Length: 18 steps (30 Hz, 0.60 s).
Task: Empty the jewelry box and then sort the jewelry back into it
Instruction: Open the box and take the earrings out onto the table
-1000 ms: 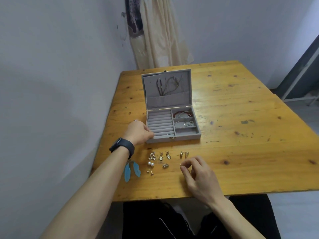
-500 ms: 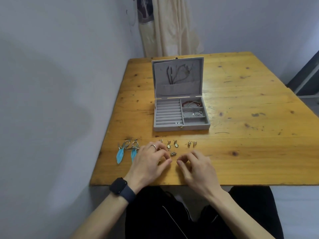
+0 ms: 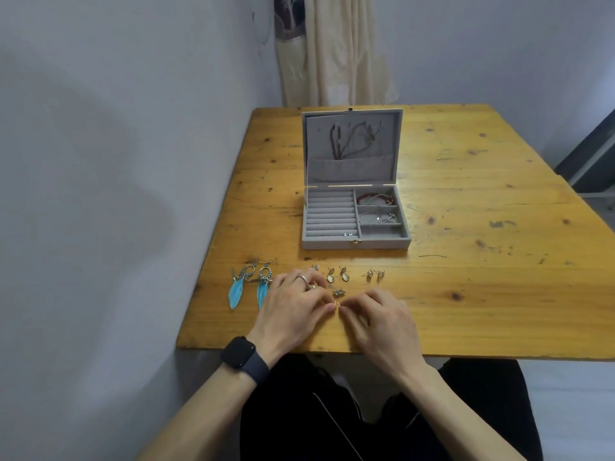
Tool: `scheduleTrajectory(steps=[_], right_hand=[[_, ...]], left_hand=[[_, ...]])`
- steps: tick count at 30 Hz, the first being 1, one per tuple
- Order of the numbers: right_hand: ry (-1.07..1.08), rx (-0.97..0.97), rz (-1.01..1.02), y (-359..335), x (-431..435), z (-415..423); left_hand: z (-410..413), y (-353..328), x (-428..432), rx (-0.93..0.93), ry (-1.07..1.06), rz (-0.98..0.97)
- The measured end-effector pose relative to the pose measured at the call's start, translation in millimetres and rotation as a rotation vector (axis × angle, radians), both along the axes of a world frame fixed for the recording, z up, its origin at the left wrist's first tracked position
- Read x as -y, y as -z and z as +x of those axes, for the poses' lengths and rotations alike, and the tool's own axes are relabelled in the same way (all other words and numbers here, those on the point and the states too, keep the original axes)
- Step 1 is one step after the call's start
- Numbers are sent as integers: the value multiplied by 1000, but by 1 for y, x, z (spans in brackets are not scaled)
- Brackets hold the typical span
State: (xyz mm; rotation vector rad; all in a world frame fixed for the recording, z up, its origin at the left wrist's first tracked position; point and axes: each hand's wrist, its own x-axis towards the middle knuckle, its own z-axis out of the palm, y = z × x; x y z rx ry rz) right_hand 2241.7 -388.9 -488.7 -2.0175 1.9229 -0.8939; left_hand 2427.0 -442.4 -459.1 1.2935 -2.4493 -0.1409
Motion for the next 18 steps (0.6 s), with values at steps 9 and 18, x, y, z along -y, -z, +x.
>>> scheduleTrajectory(steps=[9,18], right_hand=[[23,20,4,-1,0,1],[17,34,-27,-2,-1,1]], left_hand=[[-4,-1,-2,-1,17,-6],[-3,-4,-2,17,16,16]])
